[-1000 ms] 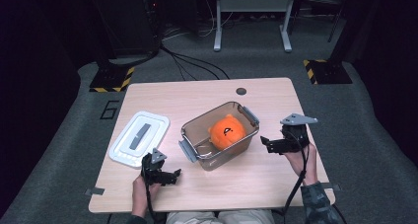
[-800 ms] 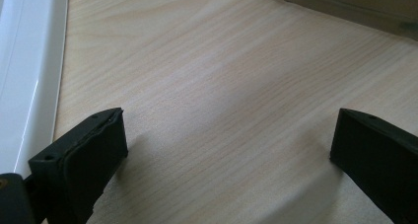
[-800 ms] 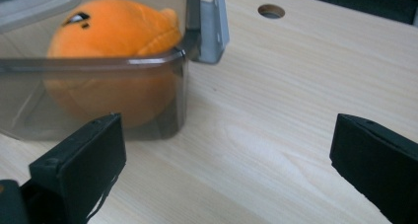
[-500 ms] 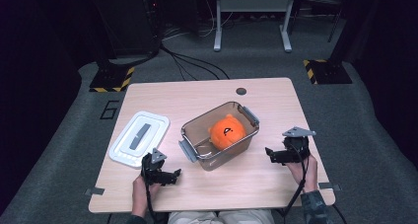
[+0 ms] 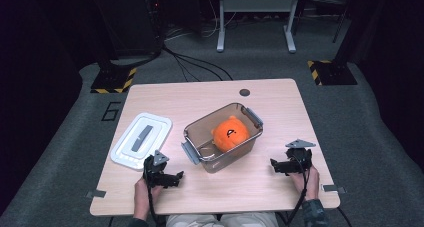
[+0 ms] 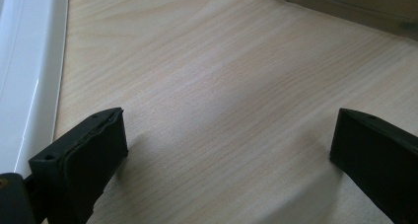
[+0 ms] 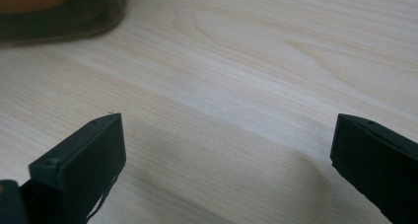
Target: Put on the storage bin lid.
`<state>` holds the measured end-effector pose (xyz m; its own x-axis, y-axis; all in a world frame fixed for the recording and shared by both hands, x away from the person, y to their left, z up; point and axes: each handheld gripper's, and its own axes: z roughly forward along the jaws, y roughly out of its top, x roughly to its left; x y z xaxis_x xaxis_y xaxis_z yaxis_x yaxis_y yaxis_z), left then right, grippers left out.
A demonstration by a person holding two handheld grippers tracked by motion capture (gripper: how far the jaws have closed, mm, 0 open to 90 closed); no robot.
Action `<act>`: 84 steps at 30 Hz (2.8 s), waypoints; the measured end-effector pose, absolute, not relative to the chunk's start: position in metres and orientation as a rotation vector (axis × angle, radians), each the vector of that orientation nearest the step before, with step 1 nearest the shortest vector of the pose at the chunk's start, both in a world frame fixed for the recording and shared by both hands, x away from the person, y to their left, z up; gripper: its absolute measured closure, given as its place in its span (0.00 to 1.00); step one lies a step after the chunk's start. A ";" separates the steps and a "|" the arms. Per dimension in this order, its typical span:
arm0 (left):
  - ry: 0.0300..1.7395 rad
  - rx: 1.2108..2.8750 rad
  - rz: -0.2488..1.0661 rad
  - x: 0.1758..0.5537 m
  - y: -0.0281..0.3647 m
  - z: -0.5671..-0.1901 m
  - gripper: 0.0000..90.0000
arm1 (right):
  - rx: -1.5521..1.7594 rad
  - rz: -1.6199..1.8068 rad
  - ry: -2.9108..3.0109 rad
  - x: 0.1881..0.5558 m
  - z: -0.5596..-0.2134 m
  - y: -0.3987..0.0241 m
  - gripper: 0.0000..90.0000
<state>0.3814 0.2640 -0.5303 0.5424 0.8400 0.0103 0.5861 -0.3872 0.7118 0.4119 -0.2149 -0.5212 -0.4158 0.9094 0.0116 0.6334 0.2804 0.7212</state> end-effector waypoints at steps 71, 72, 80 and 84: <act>1.436 1.969 0.602 0.467 0.373 -0.480 0.00 | 1.376 0.910 2.163 0.413 -0.529 -0.215 0.00; 1.446 1.970 0.598 0.469 0.373 -0.482 0.00 | 1.375 0.910 2.163 0.413 -0.529 -0.215 0.00; 1.457 1.992 0.565 0.482 0.374 -0.490 0.17 | 1.374 0.910 2.164 0.413 -0.529 -0.215 0.00; 1.458 2.004 0.580 0.485 0.372 -0.492 0.31 | 1.374 0.910 2.164 0.413 -0.529 -0.215 0.00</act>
<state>0.4855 0.3724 -0.4917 0.3054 0.9522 0.0064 0.6960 -0.2278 0.6809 0.4126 -0.2151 -0.5288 -0.4242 0.9056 -0.0025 0.6316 0.2978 0.7158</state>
